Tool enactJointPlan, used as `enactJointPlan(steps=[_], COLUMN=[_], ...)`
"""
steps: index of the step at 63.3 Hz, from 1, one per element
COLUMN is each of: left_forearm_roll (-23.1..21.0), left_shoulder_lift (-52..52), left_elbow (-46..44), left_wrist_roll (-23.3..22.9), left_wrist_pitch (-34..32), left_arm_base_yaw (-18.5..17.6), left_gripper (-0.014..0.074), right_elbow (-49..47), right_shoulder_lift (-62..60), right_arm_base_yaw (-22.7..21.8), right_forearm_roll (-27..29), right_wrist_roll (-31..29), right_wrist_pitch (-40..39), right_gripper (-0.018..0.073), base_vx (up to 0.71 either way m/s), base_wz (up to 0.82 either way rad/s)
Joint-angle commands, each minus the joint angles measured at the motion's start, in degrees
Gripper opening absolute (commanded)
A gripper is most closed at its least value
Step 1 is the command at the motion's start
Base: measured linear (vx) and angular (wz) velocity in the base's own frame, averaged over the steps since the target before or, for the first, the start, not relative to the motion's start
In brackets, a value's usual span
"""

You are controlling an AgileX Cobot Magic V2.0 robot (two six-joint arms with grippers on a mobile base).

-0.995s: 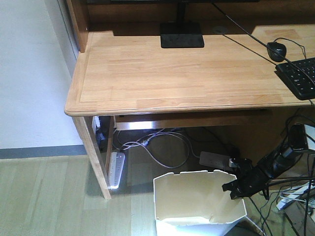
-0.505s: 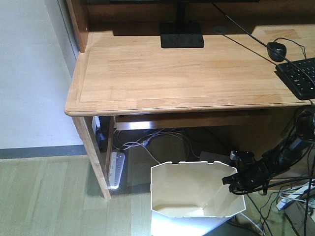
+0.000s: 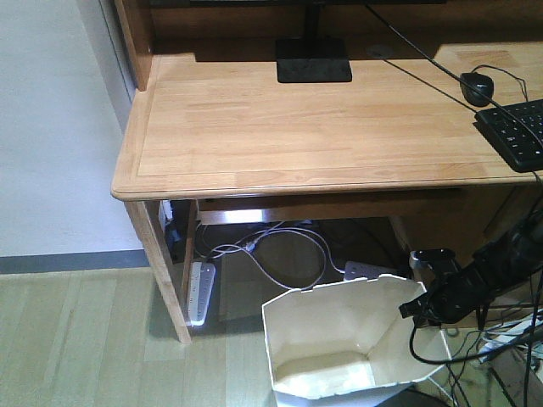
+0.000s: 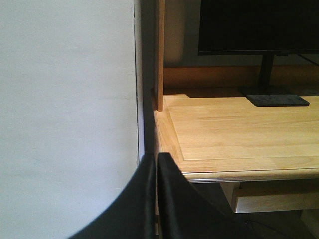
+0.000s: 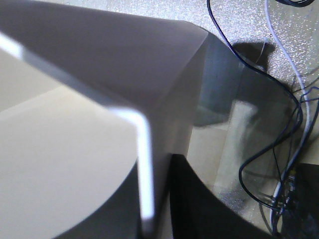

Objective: Move trash bin to bedside with robot
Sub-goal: 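Lift the bin slightly and pull it out from under the desk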

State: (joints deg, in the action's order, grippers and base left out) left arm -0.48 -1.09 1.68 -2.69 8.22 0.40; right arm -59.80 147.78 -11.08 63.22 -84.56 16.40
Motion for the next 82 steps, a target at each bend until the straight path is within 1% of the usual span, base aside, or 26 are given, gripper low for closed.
enactJointPlan(steps=[1, 12, 33, 43, 61, 82], left_forearm_roll=[-0.5, -0.5, -0.5, -0.5, -0.5, -0.5], left_shoulder_lift=[-0.5, -0.5, -0.5, -0.5, -0.5, -0.5], left_elbow=[1.6, 1.6, 1.6, 1.6, 1.6, 1.6], left_wrist_roll=[-0.5, -0.5, -0.5, -0.5, -0.5, -0.5], left_wrist_pitch=[-4.2, -4.2, -4.2, -4.2, -4.2, -4.2], left_arm_base_yaw=[-0.2, -0.2, -0.2, -0.2, -0.2, -0.2], left_gripper=[-0.0006, -0.0006, -0.0006, -0.0006, -0.0006, -0.0006], right_elbow=[3.8, 9.5, 14.5, 14.5, 14.5, 14.5], right_shoulder_lift=[-8.8, -15.3, -23.7, -24.5, -24.5, -24.5], right_arm_base_yaw=[-0.2, -0.2, -0.2, -0.2, -0.2, -0.2], right_forearm_roll=[1.0, 1.4, 4.5, 4.5, 4.4, 4.4], right_wrist_roll=[-1.1, -2.2, -2.8, -2.1, -2.1, -2.1], right_wrist_pitch=[7.6, 7.5, 7.1, 9.0, 14.7, 15.7], right_gripper=[-0.0006, -0.0006, -0.0006, -0.0006, -0.0006, -0.0006], base_vx=[0.0, 0.0, 0.0, 0.0, 0.0, 0.0], base_wz=[0.0, 0.0, 0.0, 0.0, 0.0, 0.0])
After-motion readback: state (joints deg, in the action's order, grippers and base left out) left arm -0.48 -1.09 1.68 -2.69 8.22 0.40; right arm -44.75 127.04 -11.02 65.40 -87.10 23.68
